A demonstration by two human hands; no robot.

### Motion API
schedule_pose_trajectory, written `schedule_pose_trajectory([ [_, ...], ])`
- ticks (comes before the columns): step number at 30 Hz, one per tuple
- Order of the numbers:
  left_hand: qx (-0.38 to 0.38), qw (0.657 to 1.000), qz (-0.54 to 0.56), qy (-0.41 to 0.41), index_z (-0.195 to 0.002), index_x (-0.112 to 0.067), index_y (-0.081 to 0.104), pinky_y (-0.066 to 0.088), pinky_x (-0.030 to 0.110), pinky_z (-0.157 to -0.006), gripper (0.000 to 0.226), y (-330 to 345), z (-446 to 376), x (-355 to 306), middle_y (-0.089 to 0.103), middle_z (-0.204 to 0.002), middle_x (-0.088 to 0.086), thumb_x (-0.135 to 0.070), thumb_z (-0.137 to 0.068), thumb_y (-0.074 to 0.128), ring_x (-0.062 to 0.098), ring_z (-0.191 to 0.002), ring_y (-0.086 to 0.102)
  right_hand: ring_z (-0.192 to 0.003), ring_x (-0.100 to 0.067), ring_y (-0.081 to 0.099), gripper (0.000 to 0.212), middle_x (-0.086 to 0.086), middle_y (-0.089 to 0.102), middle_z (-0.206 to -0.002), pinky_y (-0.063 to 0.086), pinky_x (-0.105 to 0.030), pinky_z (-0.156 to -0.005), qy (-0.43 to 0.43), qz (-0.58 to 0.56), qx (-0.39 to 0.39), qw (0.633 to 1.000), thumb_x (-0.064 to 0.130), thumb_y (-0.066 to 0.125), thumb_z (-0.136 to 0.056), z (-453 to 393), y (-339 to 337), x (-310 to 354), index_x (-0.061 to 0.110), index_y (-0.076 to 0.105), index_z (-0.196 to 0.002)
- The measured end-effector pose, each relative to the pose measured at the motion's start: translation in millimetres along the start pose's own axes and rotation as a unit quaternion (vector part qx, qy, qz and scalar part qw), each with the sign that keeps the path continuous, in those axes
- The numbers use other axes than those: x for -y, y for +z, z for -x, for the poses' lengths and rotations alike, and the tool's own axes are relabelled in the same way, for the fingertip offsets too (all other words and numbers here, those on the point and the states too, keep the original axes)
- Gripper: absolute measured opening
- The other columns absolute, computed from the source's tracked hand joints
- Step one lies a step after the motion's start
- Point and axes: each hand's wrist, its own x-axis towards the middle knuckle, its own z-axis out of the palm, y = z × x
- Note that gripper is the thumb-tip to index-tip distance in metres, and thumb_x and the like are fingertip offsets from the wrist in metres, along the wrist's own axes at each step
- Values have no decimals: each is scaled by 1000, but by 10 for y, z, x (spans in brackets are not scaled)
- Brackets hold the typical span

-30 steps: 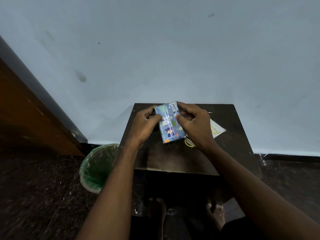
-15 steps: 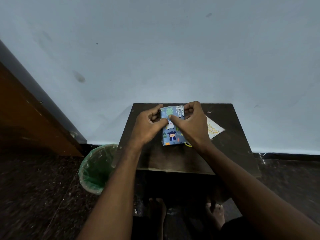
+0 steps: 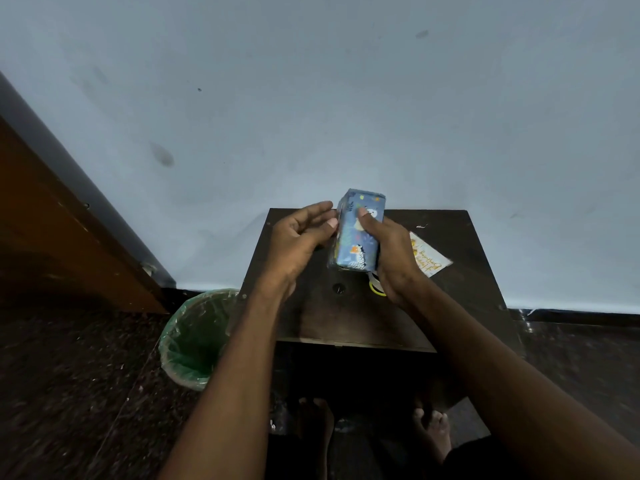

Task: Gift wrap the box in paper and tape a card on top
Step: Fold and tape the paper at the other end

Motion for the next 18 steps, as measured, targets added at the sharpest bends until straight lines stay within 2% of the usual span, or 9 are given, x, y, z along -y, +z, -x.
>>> schedule_pose_trajectory([
  [2, 26, 999, 5, -29, -136, -12, 70, 59, 25, -87, 41, 2, 1, 23, 78, -125, 3, -8, -96, 77, 12, -110, 74, -111, -41, 71, 49, -25, 71, -125, 55, -55, -102, 85, -67, -2, 994, 37, 64, -99, 2, -12, 52, 0, 66, -131],
  [4, 44, 997, 16, -61, -134, -13, 70, 59, 24, -81, 39, 1, 15, 26, 79, -122, 4, -10, -96, 76, 12, -102, 75, -111, -39, 71, 46, -23, 72, -125, 54, -55, -103, 113, -67, -15, 991, 36, 53, -105, -37, -25, 51, 1, 65, -132],
  [7, 45, 996, 19, -71, -133, -11, 71, 61, 26, -76, 39, -22, 19, 19, 80, -118, 8, -8, -95, 76, 16, -97, 78, -105, -36, 74, 37, -20, 74, -119, 60, -54, -92, 65, 62, -51, 995, 28, 47, -109, -71, -32, 7, 2, 66, -128],
  [10, 19, 998, 11, -55, -133, -9, 71, 62, 27, -72, 43, -55, 4, 20, 81, -115, 7, -4, -92, 79, 21, -100, 79, -87, -19, 74, 23, -10, 74, -110, 64, -34, -65, 12, 141, -45, 989, 27, 50, -110, -49, -31, 28, 11, 65, -118],
  [11, 12, 999, 11, -52, -134, -10, 71, 63, 27, -73, 45, -58, 2, 20, 81, -115, 6, -4, -91, 80, 22, -102, 79, -84, -13, 74, 24, -6, 73, -109, 63, -32, -63, 2, 146, -36, 989, 29, 51, -110, -41, -37, 37, 13, 64, -122],
  [13, 2, 999, 12, -43, -134, -11, 69, 64, 31, -77, 48, -57, -2, 27, 81, -114, 3, -3, -88, 82, 20, -103, 79, -83, -11, 74, 28, -3, 74, -107, 65, -44, -72, -13, 158, -28, 987, 28, 53, -108, -33, -50, 50, 13, 64, -129],
  [15, 0, 999, 15, -39, -132, -14, 70, 65, 35, -83, 49, -68, -8, 37, 82, -113, 2, -2, -86, 84, 21, -105, 78, -95, -22, 77, 28, -7, 76, -113, 63, -57, -84, -33, 170, -34, 984, 24, 58, -104, -24, -75, 54, 14, 66, -129],
  [18, 8, 999, 17, -31, -128, -19, 71, 64, 33, -82, 47, -93, -11, 35, 81, -115, 2, -4, -86, 85, 20, -107, 78, -97, -30, 77, 39, -8, 77, -111, 63, -60, -79, -78, 213, -49, 973, 31, 66, -91, 9, -120, 97, 18, 69, -128],
])
